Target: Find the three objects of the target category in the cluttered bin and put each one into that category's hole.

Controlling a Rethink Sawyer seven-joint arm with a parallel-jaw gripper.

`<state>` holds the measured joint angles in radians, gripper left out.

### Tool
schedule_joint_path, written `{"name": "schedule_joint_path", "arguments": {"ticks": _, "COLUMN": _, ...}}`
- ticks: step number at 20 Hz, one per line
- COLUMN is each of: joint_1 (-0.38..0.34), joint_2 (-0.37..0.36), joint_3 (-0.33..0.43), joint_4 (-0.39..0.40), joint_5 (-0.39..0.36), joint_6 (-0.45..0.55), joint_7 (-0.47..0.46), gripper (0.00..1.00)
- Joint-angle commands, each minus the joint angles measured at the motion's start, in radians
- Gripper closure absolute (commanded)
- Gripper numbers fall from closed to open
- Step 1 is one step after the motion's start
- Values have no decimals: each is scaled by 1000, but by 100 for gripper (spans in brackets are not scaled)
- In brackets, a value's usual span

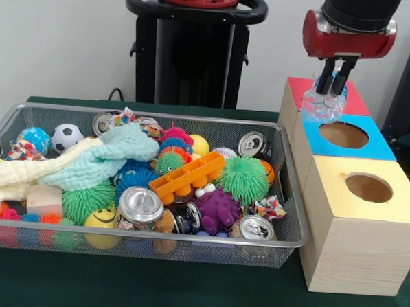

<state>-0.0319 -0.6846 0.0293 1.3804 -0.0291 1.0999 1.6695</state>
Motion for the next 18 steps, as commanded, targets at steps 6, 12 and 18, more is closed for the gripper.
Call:
{"name": "schedule_joint_path", "arguments": {"ticks": 6, "joint_1": 51, "joint_2": 111, "joint_3": -18, "joint_4": 28, "joint_5": 65, "joint_6": -136, "joint_7": 360, "gripper": 100}}
{"name": "schedule_joint_path", "arguments": {"ticks": 12, "joint_1": 50, "joint_2": 138, "joint_3": -6, "joint_4": 63, "joint_5": 76, "joint_6": -239, "joint_7": 368, "gripper": 100}}
{"name": "schedule_joint_path", "arguments": {"ticks": 18, "joint_1": 23, "joint_2": 161, "joint_3": 26, "joint_4": 100, "joint_5": 125, "joint_6": -290, "joint_7": 355, "gripper": 100}}
